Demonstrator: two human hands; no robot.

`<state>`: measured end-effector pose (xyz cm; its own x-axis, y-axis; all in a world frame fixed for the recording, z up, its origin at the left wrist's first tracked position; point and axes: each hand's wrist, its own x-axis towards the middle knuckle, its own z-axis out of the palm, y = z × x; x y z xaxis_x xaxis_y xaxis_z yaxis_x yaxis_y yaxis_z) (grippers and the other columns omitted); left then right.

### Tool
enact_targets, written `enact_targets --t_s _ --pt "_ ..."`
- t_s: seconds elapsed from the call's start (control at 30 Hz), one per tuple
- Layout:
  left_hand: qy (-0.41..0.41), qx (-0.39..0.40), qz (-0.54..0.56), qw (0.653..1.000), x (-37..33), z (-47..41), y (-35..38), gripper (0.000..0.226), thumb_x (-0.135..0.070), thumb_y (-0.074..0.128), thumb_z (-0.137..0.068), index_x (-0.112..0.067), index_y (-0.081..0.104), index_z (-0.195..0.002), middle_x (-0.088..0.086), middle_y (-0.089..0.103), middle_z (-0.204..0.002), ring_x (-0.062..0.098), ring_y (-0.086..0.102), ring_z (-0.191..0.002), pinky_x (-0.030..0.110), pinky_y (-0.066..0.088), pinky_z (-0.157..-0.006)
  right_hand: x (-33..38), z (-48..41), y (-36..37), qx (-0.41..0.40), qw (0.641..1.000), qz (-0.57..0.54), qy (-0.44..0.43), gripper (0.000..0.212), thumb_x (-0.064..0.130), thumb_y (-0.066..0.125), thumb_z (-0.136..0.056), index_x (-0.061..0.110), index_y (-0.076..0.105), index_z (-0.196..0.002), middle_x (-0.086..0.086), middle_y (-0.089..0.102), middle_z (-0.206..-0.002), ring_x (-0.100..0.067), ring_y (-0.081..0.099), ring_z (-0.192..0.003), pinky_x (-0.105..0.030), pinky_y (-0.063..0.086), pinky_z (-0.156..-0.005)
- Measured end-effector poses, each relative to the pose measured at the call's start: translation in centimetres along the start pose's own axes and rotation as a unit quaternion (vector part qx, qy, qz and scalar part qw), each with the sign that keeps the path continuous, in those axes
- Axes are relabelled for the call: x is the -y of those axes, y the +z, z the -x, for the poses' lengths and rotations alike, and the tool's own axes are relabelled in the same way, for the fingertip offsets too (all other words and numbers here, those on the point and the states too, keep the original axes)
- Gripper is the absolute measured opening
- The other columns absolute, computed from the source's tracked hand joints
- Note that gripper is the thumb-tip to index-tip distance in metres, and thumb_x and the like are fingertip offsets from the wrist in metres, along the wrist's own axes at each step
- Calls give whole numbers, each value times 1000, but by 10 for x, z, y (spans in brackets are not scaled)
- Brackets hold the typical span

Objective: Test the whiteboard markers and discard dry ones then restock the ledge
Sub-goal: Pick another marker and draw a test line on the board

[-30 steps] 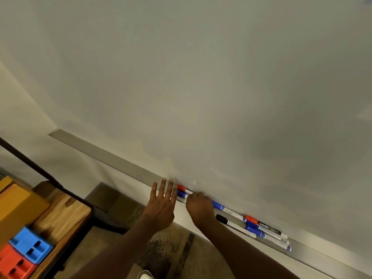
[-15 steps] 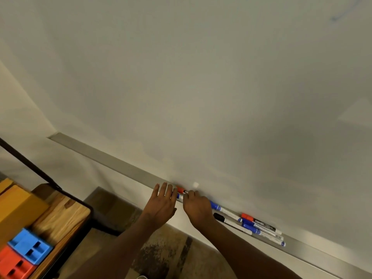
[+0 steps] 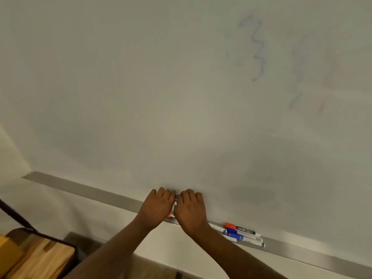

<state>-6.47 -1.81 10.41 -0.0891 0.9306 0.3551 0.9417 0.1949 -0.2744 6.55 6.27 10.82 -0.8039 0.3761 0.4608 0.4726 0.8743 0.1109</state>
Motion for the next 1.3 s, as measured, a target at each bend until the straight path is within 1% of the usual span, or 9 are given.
enact_targets --t_s 0.13,0.33,0.5,0.73,0.87,0.97,1.13,1.2,1.3 --pt "45 -38 3 998 11 -7 -38 26 -11 82 -55 -15 62 -71 2 56 -62 19 53 -54 30 42 -51 7 -5 -39 -3 1000 20 -6 10 19 72 -67 17 63 -71 4 52 -53 -16 50 -48 -30 42 -58" --pt "206 -54 -2 977 51 -4 -78 29 -8 84 -58 -18 60 -70 -1 50 -52 15 45 -40 24 38 -49 18 3 -83 -48 995 72 -53 7 23 66 -81 17 63 -79 5 48 -54 -14 44 -48 -36 40 -73" --pt "255 -77 42 963 48 -15 -101 25 -24 81 -68 -22 56 -67 -4 53 -50 12 44 -39 18 32 -43 16 10 -118 -77 988 124 -52 11 24 65 -83 16 62 -75 4 45 -53 -14 39 -46 -37 38 -76" --pt "210 -33 64 975 26 -18 -115 30 -40 79 -51 -27 52 -52 -8 47 -41 6 40 -33 13 18 -42 6 29 -138 -53 988 134 -51 18 27 54 -91 18 62 -79 5 49 -54 -13 43 -47 -39 40 -82" --pt "195 18 151 969 24 -23 -125 20 -41 63 -72 -25 57 -61 -8 58 -54 5 46 -44 8 15 -46 1 31 -141 -42 987 146 -60 18 27 53 -91 18 63 -79 5 46 -54 -12 39 -46 -37 45 -80" --pt "184 9 231 955 18 -33 -121 43 -44 35 -85 -12 63 -81 7 67 -77 8 45 -57 11 20 -52 -7 27 -147 -50 982 166 -73 17 26 55 -91 18 63 -79 5 45 -55 -12 38 -46 -37 45 -80" --pt "174 63 218 958 8 -53 -130 32 -33 45 -92 -9 64 -82 9 67 -78 9 45 -58 12 23 -54 -19 26 -164 -23 980 185 -71 17 29 59 -88 21 62 -73 7 45 -52 -11 35 -42 -31 44 -74" --pt "170 72 202 962 6 -58 -126 29 -33 45 -91 -12 62 -80 7 66 -77 11 48 -62 12 23 -53 -17 29 -172 -1 983 181 -41 19 35 68 -78 24 58 -65 9 42 -47 -12 28 -38 -30 31 -67" --pt "86 8 161 983 55 -48 -104 26 -37 38 -80 -23 51 -62 -1 60 -60 14 53 -53 21 38 -49 -25 38 -206 1 989 113 99 42 46 88 -32 26 52 -44 10 39 -34 -14 16 -31 -22 13 -52"
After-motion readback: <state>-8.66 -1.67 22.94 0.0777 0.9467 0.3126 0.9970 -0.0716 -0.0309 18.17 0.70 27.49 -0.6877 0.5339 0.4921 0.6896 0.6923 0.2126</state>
